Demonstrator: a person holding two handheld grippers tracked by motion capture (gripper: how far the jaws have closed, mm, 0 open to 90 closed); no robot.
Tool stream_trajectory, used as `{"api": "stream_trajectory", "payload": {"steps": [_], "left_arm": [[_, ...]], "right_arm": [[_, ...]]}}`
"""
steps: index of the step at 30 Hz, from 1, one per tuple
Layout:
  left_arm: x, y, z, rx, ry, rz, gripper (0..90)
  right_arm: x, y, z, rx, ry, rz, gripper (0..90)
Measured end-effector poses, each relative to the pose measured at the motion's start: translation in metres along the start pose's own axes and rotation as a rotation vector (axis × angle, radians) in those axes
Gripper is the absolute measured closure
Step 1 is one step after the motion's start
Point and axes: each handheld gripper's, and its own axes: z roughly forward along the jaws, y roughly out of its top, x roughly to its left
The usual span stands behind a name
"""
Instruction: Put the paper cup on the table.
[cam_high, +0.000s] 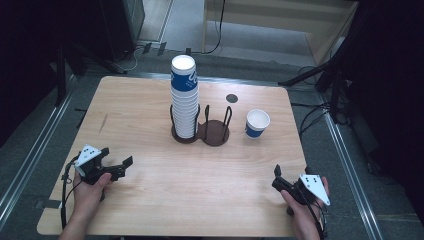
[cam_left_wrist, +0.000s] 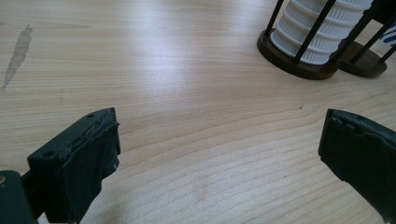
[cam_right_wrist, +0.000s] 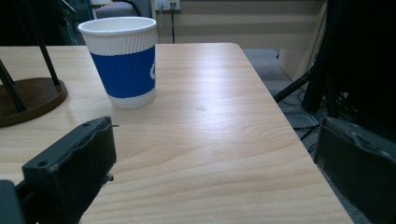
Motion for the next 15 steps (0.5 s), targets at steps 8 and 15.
{"api": "stream_trajectory", "payload": {"steps": [8, 15], "left_arm": [[0.000, 0.000, 0.000, 0.001, 0.000, 0.000, 0.0], [0.000, 0.000, 0.000, 0.001, -0.001, -0.003, 0.0]], "right_arm": [[-0.009, -0.004, -0.008, 0.010, -0.022, 0.005, 0.0], [-0.010, -0.006, -0.013, 0.003, -0.043, -0.010, 0.0]]}}
